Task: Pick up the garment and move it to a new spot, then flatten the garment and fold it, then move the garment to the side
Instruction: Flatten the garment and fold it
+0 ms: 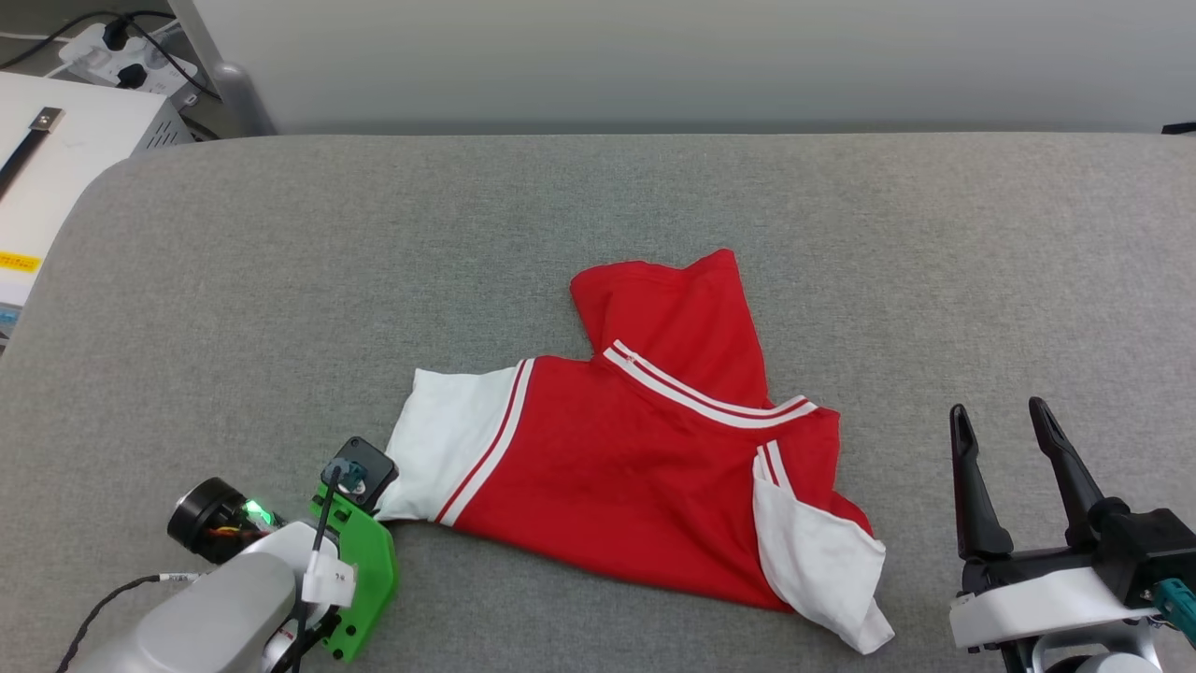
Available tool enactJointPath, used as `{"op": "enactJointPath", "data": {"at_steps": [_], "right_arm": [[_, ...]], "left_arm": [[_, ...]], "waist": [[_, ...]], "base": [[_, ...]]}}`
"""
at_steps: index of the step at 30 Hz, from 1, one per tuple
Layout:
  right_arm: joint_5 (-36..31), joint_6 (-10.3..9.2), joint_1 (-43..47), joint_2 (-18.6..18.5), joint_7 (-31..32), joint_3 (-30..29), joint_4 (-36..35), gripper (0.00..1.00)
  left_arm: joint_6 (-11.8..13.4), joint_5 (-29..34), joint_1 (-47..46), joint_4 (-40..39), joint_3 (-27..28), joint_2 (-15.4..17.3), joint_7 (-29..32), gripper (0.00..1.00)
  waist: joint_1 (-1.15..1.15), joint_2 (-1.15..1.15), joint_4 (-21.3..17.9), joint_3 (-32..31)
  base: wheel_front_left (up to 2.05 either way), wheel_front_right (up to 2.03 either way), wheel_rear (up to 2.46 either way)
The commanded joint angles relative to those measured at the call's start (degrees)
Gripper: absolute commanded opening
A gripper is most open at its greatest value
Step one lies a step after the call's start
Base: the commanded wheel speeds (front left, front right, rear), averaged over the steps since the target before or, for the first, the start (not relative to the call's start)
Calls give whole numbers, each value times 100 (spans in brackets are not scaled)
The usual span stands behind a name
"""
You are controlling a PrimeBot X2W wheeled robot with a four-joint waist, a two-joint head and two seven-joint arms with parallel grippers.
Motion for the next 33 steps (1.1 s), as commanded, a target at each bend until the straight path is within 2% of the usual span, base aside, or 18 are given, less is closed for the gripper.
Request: {"op": "enactJointPath", "data": {"at_steps": [1, 2, 3, 4, 9, 12, 16, 19, 23, 26, 30, 33], "right_arm": [[-26, -5, 27, -8, -27, -18, 15, 100], [-32, -5, 31, -8, -27, -27, 18, 100], [-43, -5, 32, -8, -27, -31, 21, 100], [-55, -5, 36, -8, -27, -37, 22, 100], [-140, -5, 35, -8, -27, -144, -92, 100], [-263, -5, 36, -8, -27, -217, -243, 100], [-499, -5, -19, -16, -27, -242, -566, 100], [-585, -5, -99, -171, -27, -192, -820, 100], [-580, -5, -201, -544, -27, -12, -998, 100], [-517, -5, -250, -863, -27, 198, -1043, 100], [-400, -5, -349, -1377, -27, 576, -829, 100], [-130, -5, -544, -1795, 99, 935, -622, 100]], "left_arm": [[-33, -100, 277, 149, -38, -126, -29, 0], [-22, -155, 312, 216, 6, -192, -121, 18], [9, -173, 327, 260, 40, -240, -215, 75], [67, -171, 337, 299, 84, -291, -370, 100], [428, -176, 443, 241, 367, -404, -1214, 100], [786, -140, 541, 47, 556, -379, -1727, 100], [1243, -161, 737, -387, 840, -264, -2106, 100], [1592, -153, 918, -815, 1107, -162, -2244, 100], [2043, -13, 1229, -1483, 1580, -58, -2306, 100], [2343, 347, 1539, -2047, 2105, -56, -2310, 100], [2576, 871, 2020, -2590, 2792, -172, -2312, 100], [2632, 1268, 2321, -2842, 3179, -338, -2312, 100]], "waist": [[0, 0, 16, -12], [0, 0, 27, -28], [0, 0, 33, -48], [0, 0, 43, -77], [0, 0, 80, -259], [0, 0, 120, -387], [0, 0, 168, -526], [0, 0, 191, -585], [0, 0, 217, -637], [0, 0, 238, -657], [0, 0, 245, -670], [0, 0, 263, -642]], "base": [[0, 0, 0], [0, 0, 0], [0, 0, 0], [0, 0, 0], [0, 0, 0], [0, 0, 0], [0, 0, 0], [0, 0, 0], [0, 0, 0], [0, 0, 0], [0, 0, 0], [0, 0, 0]]}}
